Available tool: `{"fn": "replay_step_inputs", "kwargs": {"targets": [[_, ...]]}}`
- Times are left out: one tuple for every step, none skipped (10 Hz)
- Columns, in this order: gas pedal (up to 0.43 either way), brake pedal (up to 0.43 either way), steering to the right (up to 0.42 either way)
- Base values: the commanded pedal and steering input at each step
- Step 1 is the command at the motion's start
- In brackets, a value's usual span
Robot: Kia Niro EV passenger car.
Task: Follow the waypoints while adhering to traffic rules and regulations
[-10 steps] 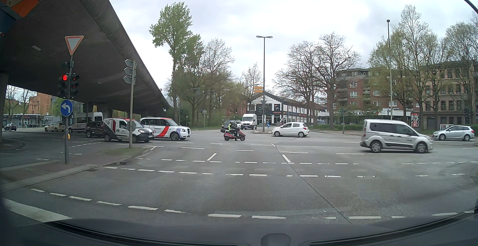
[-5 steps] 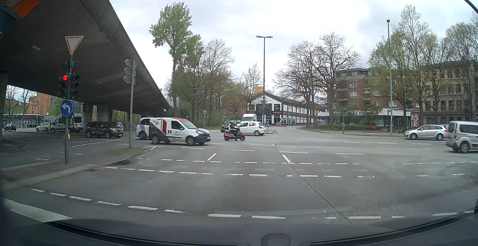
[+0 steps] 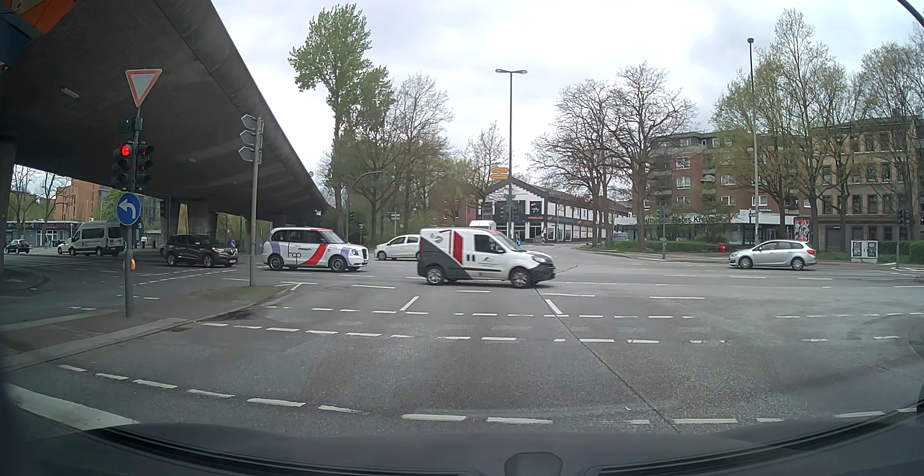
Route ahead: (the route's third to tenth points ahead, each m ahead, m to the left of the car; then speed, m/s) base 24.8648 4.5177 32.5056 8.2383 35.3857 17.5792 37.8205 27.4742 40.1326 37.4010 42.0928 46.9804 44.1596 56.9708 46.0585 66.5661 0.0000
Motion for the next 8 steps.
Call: {"fn": "replay_step_inputs", "kwargs": {"targets": [[0.0,0.274,-0.011],[0.0,0.274,-0.011],[0.0,0.274,-0.011],[0.0,0.274,-0.011],[0.0,0.274,-0.011],[0.0,0.274,-0.011],[0.0,0.274,-0.011],[0.0,0.274,-0.011]]}}
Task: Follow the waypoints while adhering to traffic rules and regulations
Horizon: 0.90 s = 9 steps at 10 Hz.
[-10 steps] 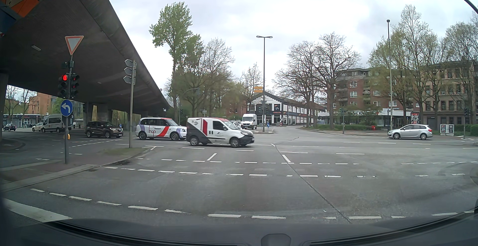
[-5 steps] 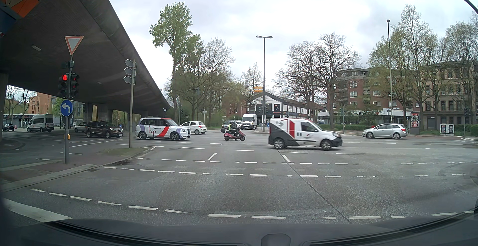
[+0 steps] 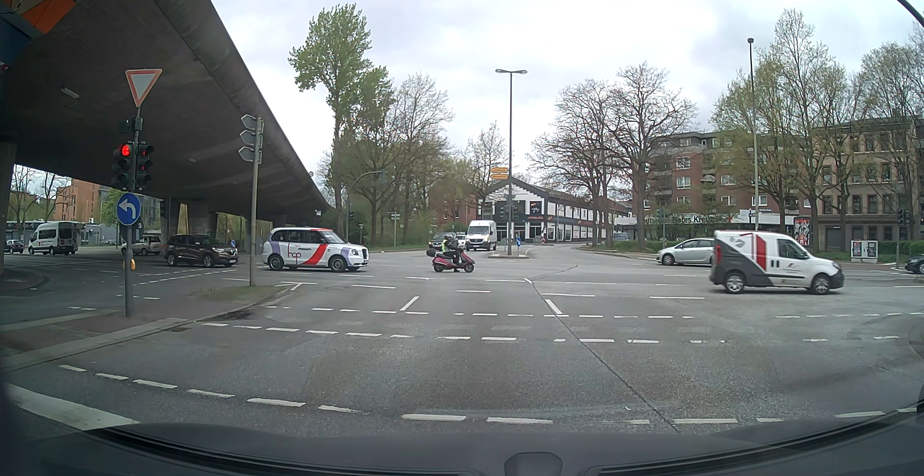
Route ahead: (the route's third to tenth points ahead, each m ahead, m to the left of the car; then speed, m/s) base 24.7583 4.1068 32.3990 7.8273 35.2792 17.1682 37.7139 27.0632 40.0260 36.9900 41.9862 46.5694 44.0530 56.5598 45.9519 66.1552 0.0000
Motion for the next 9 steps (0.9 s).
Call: {"fn": "replay_step_inputs", "kwargs": {"targets": [[0.0,0.274,-0.011],[0.0,0.274,-0.011],[0.0,0.274,-0.011],[0.0,0.274,-0.011],[0.0,0.274,-0.011],[0.0,0.274,-0.011],[0.0,0.274,-0.011],[0.0,0.274,-0.011],[0.0,0.274,-0.011]]}}
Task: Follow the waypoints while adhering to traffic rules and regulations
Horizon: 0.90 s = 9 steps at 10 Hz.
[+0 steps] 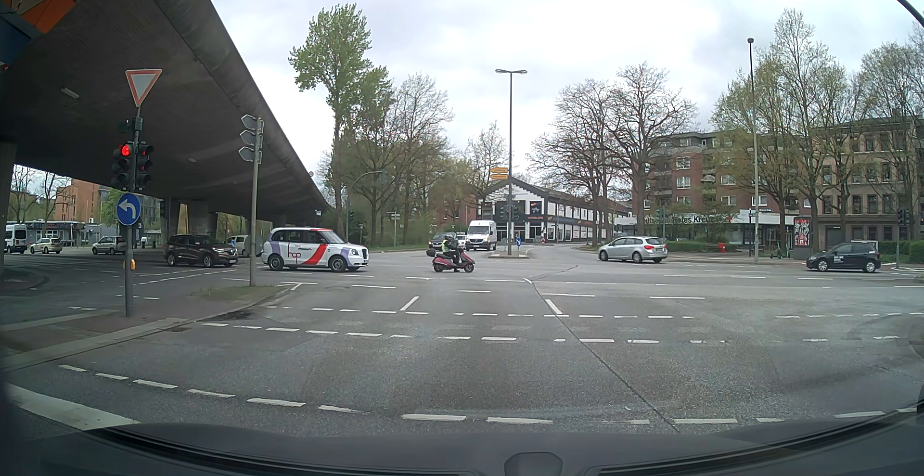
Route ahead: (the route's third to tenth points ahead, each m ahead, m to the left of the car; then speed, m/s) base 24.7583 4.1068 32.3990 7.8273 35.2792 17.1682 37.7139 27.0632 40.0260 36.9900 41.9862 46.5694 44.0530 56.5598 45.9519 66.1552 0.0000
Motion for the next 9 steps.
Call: {"fn": "replay_step_inputs", "kwargs": {"targets": [[0.0,0.274,-0.011],[0.0,0.274,-0.011],[0.0,0.274,-0.011],[0.0,0.274,-0.011],[0.0,0.274,-0.011],[0.0,0.274,-0.011],[0.0,0.274,-0.011],[0.0,0.274,-0.011],[0.0,0.274,-0.011]]}}
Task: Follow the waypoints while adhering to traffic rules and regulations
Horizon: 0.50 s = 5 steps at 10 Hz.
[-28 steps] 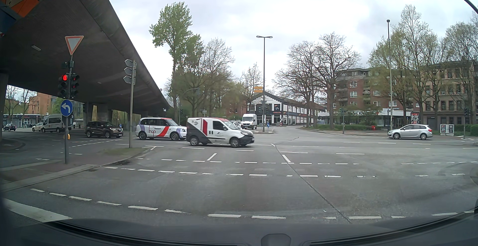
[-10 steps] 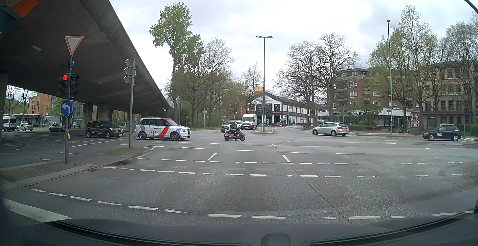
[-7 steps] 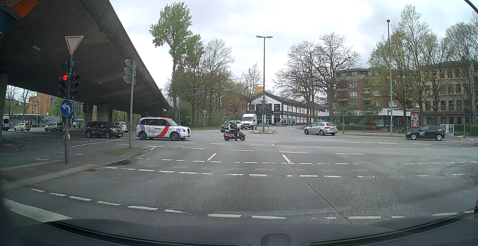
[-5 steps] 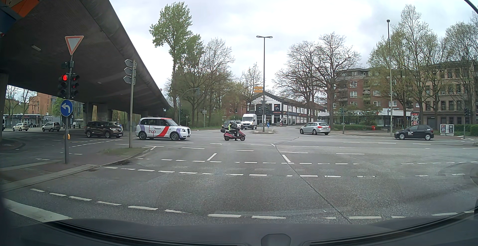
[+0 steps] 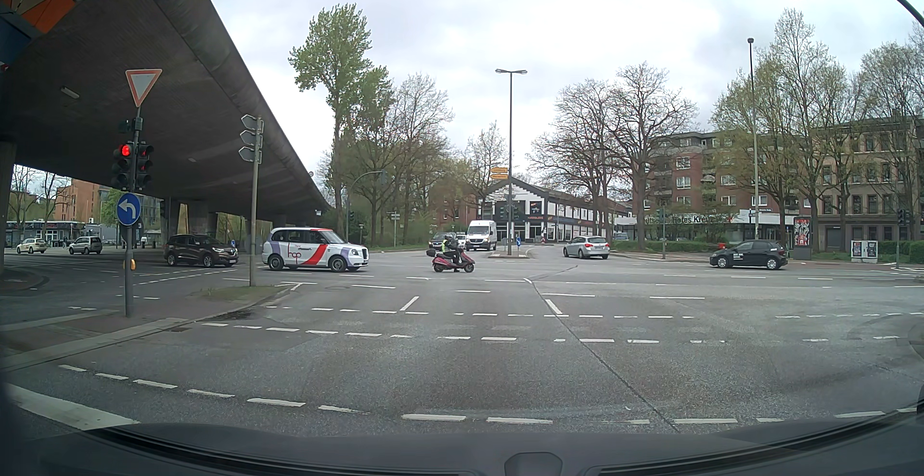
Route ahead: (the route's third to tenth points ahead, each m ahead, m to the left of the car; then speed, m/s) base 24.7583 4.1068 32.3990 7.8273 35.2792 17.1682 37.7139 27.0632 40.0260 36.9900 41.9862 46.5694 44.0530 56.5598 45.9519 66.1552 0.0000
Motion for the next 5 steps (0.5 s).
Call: {"fn": "replay_step_inputs", "kwargs": {"targets": [[0.0,0.274,-0.011],[0.0,0.274,-0.011],[0.0,0.274,-0.011],[0.0,0.274,-0.011],[0.0,0.274,-0.011]]}}
